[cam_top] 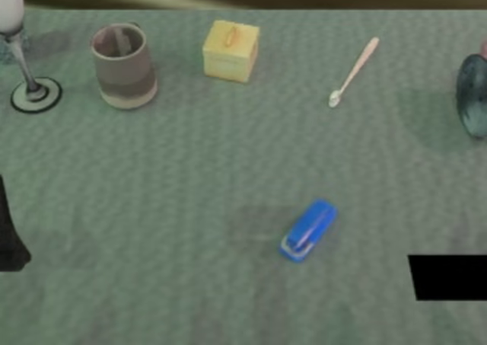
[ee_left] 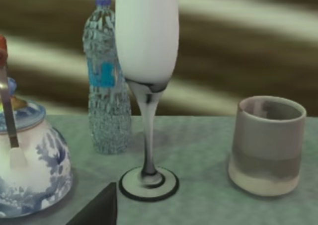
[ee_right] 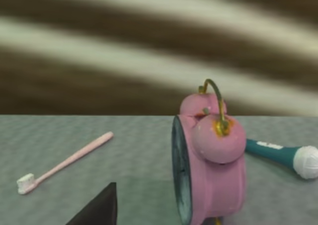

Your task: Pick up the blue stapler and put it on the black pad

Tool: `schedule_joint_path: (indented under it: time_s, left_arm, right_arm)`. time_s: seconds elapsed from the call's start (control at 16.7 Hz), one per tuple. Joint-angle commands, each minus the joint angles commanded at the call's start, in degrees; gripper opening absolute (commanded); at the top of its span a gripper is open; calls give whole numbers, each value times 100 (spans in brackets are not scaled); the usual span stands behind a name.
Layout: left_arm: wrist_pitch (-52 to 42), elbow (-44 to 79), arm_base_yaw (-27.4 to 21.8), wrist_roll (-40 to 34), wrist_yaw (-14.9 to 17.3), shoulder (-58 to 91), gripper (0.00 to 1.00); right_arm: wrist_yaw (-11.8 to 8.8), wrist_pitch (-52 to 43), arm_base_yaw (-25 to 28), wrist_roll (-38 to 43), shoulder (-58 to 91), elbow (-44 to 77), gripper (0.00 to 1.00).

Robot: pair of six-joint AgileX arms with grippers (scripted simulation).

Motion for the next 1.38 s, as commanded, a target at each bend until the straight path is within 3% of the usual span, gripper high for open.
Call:
schedule_joint_path:
  time_s: [0.24, 0.48, 1.38]
  left_arm:
    - [0, 0, 0, 0, 0, 0, 100]
    - [0, 0, 0, 0, 0, 0, 100]
    - [0, 0, 0, 0, 0, 0, 100]
  right_arm:
    - [-4, -110, 61, 117, 169, 152, 100]
    - [0, -738, 386, 791, 1213, 1040, 100]
    - [3, -5164, 2716, 5436, 8555, 7261, 100]
